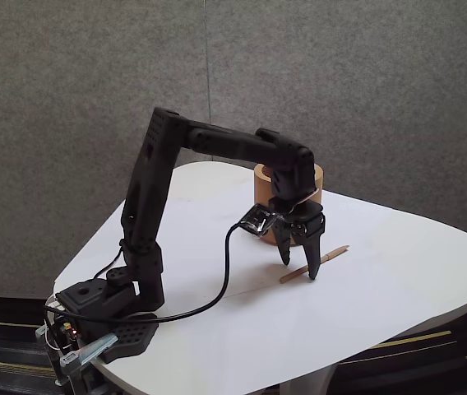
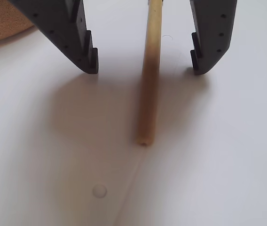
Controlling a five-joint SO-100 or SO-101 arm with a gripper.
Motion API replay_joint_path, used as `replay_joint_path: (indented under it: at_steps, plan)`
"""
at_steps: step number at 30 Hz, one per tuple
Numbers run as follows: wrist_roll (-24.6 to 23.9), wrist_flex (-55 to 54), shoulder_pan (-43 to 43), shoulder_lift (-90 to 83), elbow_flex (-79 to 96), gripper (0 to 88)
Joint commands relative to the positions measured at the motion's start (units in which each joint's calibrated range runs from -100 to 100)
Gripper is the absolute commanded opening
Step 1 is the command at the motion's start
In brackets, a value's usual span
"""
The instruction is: Grab the pen and put it in the pen holder.
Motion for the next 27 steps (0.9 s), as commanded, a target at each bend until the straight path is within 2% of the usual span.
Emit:
replay_joint_path:
  at_steps: [1, 4, 8, 27]
  plan:
    - [-0.23, -0.51, 0.65, 0.66, -2.53, 27.6]
    - [-0.28, -0.59, 0.65, 0.82, -2.53, 22.5]
    - [-0.28, -0.59, 0.79, 0.82, -2.53, 0.0]
    - [0.19, -0.51, 3.21, 0.01, -2.44, 0.5]
